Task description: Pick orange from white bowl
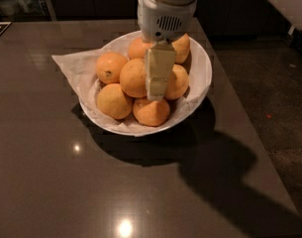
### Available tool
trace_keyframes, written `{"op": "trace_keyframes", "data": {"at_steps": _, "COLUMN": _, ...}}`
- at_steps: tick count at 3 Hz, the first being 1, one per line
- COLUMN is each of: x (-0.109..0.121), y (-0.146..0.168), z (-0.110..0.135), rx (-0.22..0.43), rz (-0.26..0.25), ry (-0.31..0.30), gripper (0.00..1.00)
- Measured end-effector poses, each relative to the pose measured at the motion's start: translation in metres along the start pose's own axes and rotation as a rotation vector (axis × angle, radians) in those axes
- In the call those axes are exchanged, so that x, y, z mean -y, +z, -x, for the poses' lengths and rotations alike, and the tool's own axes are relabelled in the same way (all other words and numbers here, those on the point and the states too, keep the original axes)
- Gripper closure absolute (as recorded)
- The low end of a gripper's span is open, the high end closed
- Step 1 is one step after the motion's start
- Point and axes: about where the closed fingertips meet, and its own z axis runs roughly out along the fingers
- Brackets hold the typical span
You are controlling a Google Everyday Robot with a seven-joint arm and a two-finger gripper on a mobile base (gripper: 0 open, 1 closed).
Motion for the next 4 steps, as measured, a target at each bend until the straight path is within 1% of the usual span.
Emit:
{"op": "trace_keyframes", "data": {"at_steps": 2, "x": 0.006, "y": 0.019, "z": 0.009, "rx": -0.009, "rz": 0.038, "ry": -0.018, "gripper": 0.24}}
{"op": "trace_keyframes", "data": {"at_steps": 3, "x": 0.009, "y": 0.026, "z": 0.013, "rx": -0.006, "rz": 0.053, "ry": -0.025, "gripper": 0.23}}
{"op": "trace_keyframes", "data": {"at_steps": 4, "x": 0.008, "y": 0.038, "z": 0.016, "rx": 0.003, "rz": 0.083, "ry": -0.031, "gripper": 0.21}}
